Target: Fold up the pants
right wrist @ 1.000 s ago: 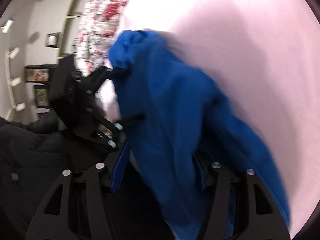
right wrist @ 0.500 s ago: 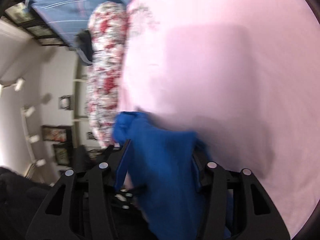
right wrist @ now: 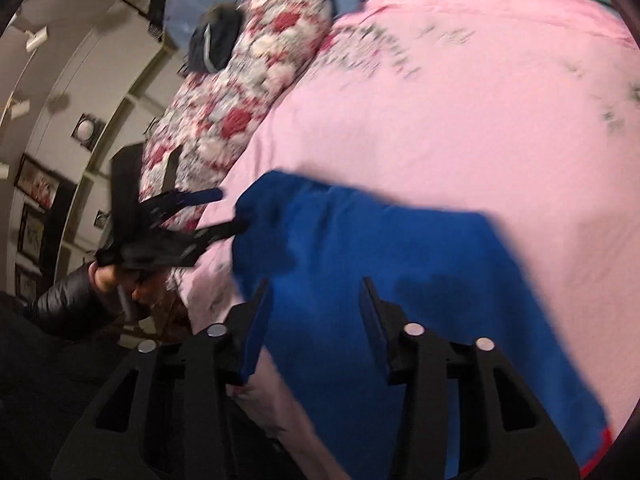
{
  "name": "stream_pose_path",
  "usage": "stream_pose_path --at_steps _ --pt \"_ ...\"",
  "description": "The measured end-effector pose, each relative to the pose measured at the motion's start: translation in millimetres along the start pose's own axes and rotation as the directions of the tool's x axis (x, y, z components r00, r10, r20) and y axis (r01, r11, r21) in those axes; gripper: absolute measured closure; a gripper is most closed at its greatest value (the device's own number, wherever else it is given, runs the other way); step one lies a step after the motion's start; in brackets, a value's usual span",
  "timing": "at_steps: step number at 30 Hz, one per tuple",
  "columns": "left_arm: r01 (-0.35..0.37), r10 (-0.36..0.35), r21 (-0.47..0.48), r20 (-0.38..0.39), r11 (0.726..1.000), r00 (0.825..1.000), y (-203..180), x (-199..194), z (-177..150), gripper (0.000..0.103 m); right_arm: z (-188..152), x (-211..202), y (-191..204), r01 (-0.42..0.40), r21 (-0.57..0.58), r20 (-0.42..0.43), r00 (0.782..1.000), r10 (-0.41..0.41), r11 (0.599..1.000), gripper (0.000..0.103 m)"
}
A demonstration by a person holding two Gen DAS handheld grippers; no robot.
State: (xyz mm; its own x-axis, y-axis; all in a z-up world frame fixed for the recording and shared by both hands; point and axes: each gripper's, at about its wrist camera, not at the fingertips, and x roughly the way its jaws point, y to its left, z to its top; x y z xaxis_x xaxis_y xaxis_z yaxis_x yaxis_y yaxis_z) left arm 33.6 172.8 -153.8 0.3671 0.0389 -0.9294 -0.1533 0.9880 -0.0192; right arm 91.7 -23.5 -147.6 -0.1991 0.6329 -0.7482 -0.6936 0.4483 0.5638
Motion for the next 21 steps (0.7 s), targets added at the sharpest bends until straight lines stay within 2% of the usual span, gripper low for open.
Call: stream_pose_path --at_steps 2,4,5,6,8,9,11,13,14,15,17,18,19,21 --pt "0.024 -0.024 -0.028 -0.006 0.999 1.0 9 3 -16 0.029 -11 26 9 0.072 -0.049 -0.093 0.993 -0.077 0.996 0.065" --pt "0.016 -0.017 -0.024 -0.014 1.0 1.0 11 2 -22 0.029 -37 46 12 0.158 -0.126 -0.193 0.964 -0.181 0.979 0.066" --pt "0.002 -0.002 -0.004 -0.017 1.0 1.0 11 1 -27 0.028 -44 41 19 0.187 -0.172 -0.157 0.964 -0.215 0.967 0.067" --pt "-0.006 0.006 0.009 -0.015 1.0 1.0 10 0 -31 0.027 -47 38 22 0.202 -0.175 -0.162 0.96 -0.23 0.964 0.067" --pt "-0.015 0.015 0.017 -0.006 1.0 1.0 9 -12 -32 0.027 -54 17 19 0.218 -0.104 -0.138 0.963 -0.231 0.97 0.064" --pt "-0.027 0.026 0.022 0.008 0.999 1.0 7 -19 -30 0.027 -59 -4 15 0.226 -0.044 -0.074 0.971 -0.229 0.973 0.062" --pt "-0.058 0.054 0.054 0.066 0.997 0.996 -6 -39 -19 0.028 -70 -36 4 0.256 0.063 0.016 0.966 -0.257 0.965 0.053" --pt "-0.072 0.056 0.112 0.143 0.991 0.988 -28 -58 -8 0.026 -91 -75 -16 0.287 0.236 0.116 0.94 -0.32 0.929 0.052" --pt "-0.055 0.028 0.144 0.184 0.988 0.982 -47 -68 0 0.022 -104 -93 -28 0.287 0.322 0.151 0.925 -0.349 0.902 0.052" --pt "-0.025 -0.009 0.164 0.204 0.986 0.979 -62 -74 5 0.02 -126 -118 -43 0.284 0.433 0.188 0.9 -0.394 0.856 0.052" --pt "0.099 -0.146 0.232 0.199 0.968 0.969 -106 -78 14 0.016 -156 -151 -60 0.278 0.574 0.226 0.85 -0.476 0.77 0.052" --pt "0.14 -0.193 0.266 0.187 0.954 0.963 -127 -77 14 0.015 -171 -164 -65 0.269 0.62 0.238 0.831 -0.503 0.737 0.052" --pt "0.158 -0.217 0.299 0.175 0.941 0.96 -146 -74 14 0.015 -195 -183 -72 0.25 0.684 0.255 0.798 -0.546 0.685 0.052" --pt "0.176 -0.242 0.374 0.138 0.911 0.96 -189 -62 9 0.015 -230 -214 -80 0.226 0.754 0.273 0.746 -0.608 0.616 0.052"
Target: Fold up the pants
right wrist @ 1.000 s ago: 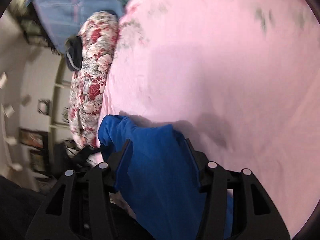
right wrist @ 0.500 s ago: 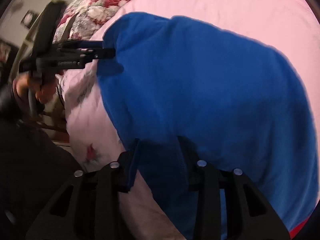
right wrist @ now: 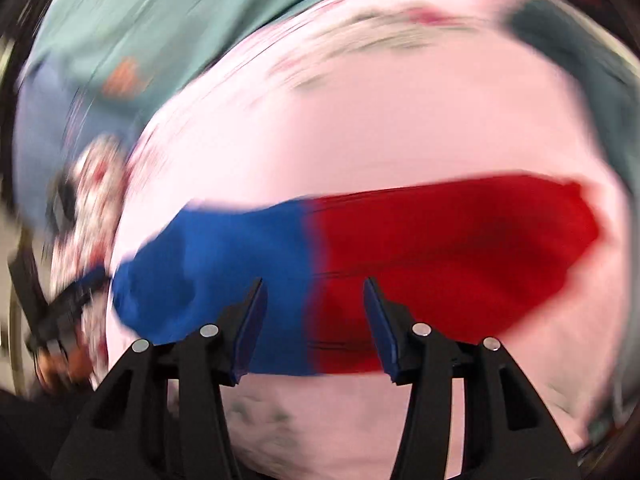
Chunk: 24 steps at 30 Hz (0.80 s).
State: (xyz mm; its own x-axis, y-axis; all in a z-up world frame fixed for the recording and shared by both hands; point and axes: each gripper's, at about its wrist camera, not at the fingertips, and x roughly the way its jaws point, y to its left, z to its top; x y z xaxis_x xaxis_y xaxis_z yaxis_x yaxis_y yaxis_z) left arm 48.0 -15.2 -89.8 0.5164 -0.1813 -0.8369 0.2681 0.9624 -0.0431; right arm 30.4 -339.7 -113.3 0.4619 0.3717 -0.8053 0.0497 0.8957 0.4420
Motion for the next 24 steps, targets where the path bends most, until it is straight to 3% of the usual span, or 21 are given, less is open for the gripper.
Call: stream_pose_path --at_steps 3,7,14,24 --pt "0.042 -0.034 0.086 -0.101 0.995 0.994 -46 42 0 0.015 0 -31 -59 0.087 0.149 0.108 0.989 -0.103 0.985 0.052" --pt "0.04 -0.008 0.136 -0.228 0.99 0.974 -74 81 -12 0.015 -4 -33 -117 0.079 0.333 0.126 0.984 -0.127 0.94 0.052" --pt "-0.005 0.022 0.056 -0.316 0.998 0.949 -73 99 -13 0.009 17 -3 -118 0.093 0.216 0.129 0.984 -0.123 0.972 0.052" --pt "-0.073 0.074 0.017 -0.348 0.997 0.934 -79 108 -8 0.005 23 13 -121 0.023 0.155 0.113 0.993 -0.041 0.988 0.05"
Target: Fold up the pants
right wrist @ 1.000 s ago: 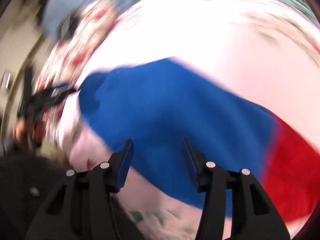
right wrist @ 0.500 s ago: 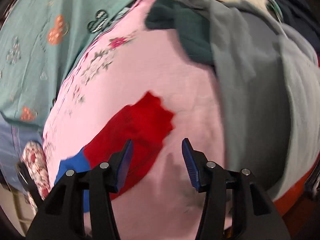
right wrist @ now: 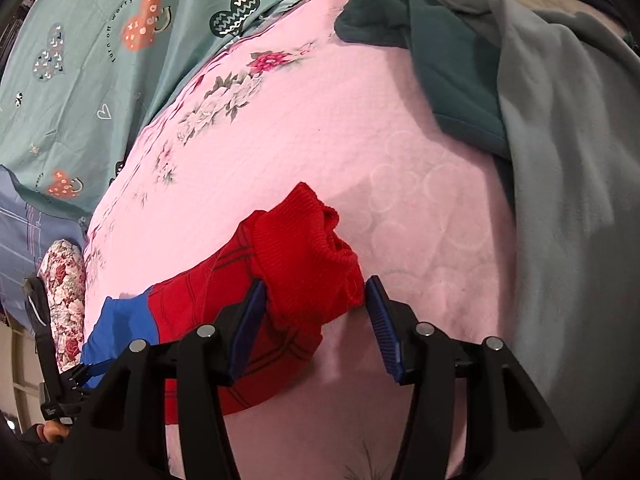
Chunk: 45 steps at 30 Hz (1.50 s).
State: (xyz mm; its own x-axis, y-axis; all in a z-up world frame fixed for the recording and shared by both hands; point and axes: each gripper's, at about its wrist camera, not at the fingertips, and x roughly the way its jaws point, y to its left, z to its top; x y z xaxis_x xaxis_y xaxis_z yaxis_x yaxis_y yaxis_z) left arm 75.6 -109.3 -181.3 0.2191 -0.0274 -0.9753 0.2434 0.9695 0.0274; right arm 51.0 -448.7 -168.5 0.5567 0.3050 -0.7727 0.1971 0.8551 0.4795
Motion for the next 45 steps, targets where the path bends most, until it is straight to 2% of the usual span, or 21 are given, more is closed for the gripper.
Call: stream_pose_path --at_steps 2,4,6,9,13,16,19,21,23,25,26,30,34,35,37,39,40,41,43,44,45 --pt "-0.001 0.001 -0.012 -0.001 1.0 1.0 1 1 0 0.004 1 0 1 -0.004 -0.002 -0.01 1.0 0.004 1.0 0.05" --pt "-0.002 0.002 -0.018 0.001 1.0 1.0 2 2 0 0.004 1 1 1 -0.013 0.003 -0.028 1.0 0.013 1.0 0.055" --pt "0.007 -0.007 -0.044 0.0 0.999 1.0 2 3 2 0.004 0 1 -1 -0.04 0.028 -0.04 0.998 0.041 0.999 0.07" --pt "0.009 -0.009 -0.039 0.006 0.999 1.0 7 2 5 0.004 -1 -1 2 -0.06 0.037 -0.031 0.998 0.061 0.998 0.082" --pt "-0.015 0.017 -0.042 0.057 0.999 0.998 17 -13 -2 0.005 3 -20 19 -0.046 0.007 0.022 0.999 0.046 0.999 0.085" --pt "-0.012 0.024 -0.095 0.126 0.995 0.992 43 -35 -4 0.005 7 -45 62 -0.002 -0.115 0.101 0.995 0.014 0.993 0.086" --pt "-0.021 0.051 -0.172 0.174 0.985 0.983 77 -53 -12 0.005 6 -62 118 0.076 -0.293 0.18 0.983 -0.023 0.953 0.086" --pt "-0.035 0.078 -0.219 0.191 0.975 0.978 100 -63 -19 0.005 -3 -68 161 0.128 -0.426 0.23 0.973 -0.029 0.896 0.086" --pt "-0.046 0.105 -0.274 0.205 0.961 0.973 126 -72 -29 0.005 -20 -64 210 0.184 -0.577 0.26 0.965 -0.035 0.796 0.086" --pt "-0.047 0.123 -0.33 0.215 0.943 0.969 151 -79 -42 0.005 -43 -53 250 0.221 -0.703 0.268 0.963 -0.036 0.676 0.086" --pt "-0.046 0.13 -0.352 0.218 0.935 0.967 160 -82 -49 0.005 -62 -41 272 0.232 -0.774 0.265 0.964 -0.032 0.589 0.086" --pt "-0.054 0.155 -0.409 0.216 0.911 0.964 191 -92 -74 0.005 -118 8 314 0.208 -0.907 0.201 0.978 -0.06 0.365 0.086" --pt "-0.045 0.151 -0.449 0.202 0.892 0.968 215 -90 -99 0.005 -167 60 321 0.14 -0.972 0.111 0.981 -0.157 0.188 0.086" --pt "-0.043 0.15 -0.456 0.199 0.889 0.968 219 -88 -105 0.005 -179 71 320 0.123 -0.981 0.094 0.978 -0.186 0.15 0.086" --pt "-0.041 0.147 -0.468 0.192 0.883 0.97 225 -85 -113 0.005 -195 86 314 0.097 -0.989 0.068 0.968 -0.24 0.111 0.086" --pt "-0.038 0.142 -0.475 0.185 0.879 0.972 233 -82 -121 0.005 -203 91 316 0.091 -0.993 0.067 0.962 -0.265 0.079 0.067" --pt "-0.035 0.138 -0.476 0.184 0.879 0.973 236 -80 -123 0.005 -203 90 319 0.085 -0.993 0.062 0.959 -0.275 0.076 0.067" --pt "-0.033 0.135 -0.474 0.184 0.88 0.974 238 -80 -124 0.005 -199 86 323 0.05 -0.994 0.022 0.958 -0.285 0.094 0.066" --pt "-0.034 0.137 -0.465 0.19 0.885 0.972 241 -82 -126 0.005 -175 68 327 -0.081 -0.965 -0.143 0.959 -0.243 0.248 0.066" --pt "-0.034 0.139 -0.461 0.196 0.887 0.971 243 -83 -126 0.005 -158 58 326 -0.132 -0.929 -0.209 0.958 -0.195 0.345 0.066" --pt "-0.035 0.142 -0.454 0.203 0.89 0.969 245 -85 -125 0.005 -132 46 321 -0.181 -0.856 -0.267 0.957 -0.114 0.485 0.066"
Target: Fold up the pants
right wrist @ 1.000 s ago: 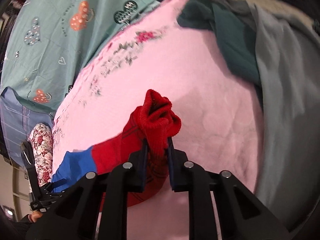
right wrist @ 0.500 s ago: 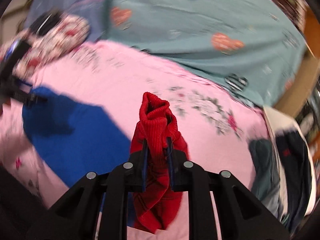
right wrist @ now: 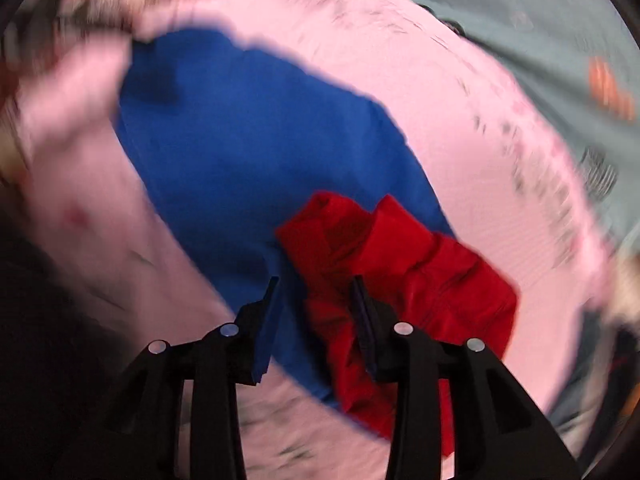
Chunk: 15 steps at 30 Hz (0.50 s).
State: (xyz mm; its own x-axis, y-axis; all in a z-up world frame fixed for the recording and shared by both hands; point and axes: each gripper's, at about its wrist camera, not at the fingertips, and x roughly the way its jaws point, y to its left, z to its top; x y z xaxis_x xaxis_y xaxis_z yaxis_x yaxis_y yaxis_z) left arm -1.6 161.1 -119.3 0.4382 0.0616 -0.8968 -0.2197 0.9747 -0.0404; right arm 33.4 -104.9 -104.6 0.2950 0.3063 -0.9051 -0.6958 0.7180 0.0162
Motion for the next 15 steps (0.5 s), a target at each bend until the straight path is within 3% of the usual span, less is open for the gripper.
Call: stream_pose_path --at_steps 2,3,4,6,8,10,12,15 --pt "0.003 -0.003 0.009 0.015 1.0 1.0 3 -1 4 0.005 -1 -18 -37 -0.071 0.209 0.088 0.995 0.054 0.975 0.066" --pt "0.005 -0.005 0.009 0.02 1.0 1.0 4 -2 6 0.005 -8 -23 -66 -0.091 0.364 0.141 0.989 0.042 0.927 0.066" --pt "0.009 -0.009 0.009 0.025 1.0 1.0 6 -1 9 0.005 -15 -22 -80 -0.086 0.448 0.153 0.988 0.018 0.89 0.066" --pt "0.016 -0.016 0.005 0.034 1.0 0.999 11 0 15 0.005 -40 -3 -109 -0.044 0.602 0.108 0.994 -0.027 0.797 0.073" --pt "0.024 -0.024 -0.001 0.036 1.0 0.999 19 3 20 0.005 -57 27 -111 0.036 0.603 -0.011 0.999 -0.037 0.797 0.078" --pt "0.023 -0.022 -0.012 0.033 1.0 0.999 29 7 26 0.005 -56 29 -95 0.113 0.526 -0.028 0.993 -0.115 0.843 0.078" --pt "0.01 -0.009 -0.026 0.039 1.0 0.999 41 8 29 0.005 -43 23 -83 0.184 0.491 -0.076 0.983 -0.169 0.851 0.077" --pt "0.0 0.003 -0.071 0.043 0.997 0.999 62 9 32 0.005 -24 3 -61 0.132 0.469 0.036 0.985 -0.169 0.873 0.071"
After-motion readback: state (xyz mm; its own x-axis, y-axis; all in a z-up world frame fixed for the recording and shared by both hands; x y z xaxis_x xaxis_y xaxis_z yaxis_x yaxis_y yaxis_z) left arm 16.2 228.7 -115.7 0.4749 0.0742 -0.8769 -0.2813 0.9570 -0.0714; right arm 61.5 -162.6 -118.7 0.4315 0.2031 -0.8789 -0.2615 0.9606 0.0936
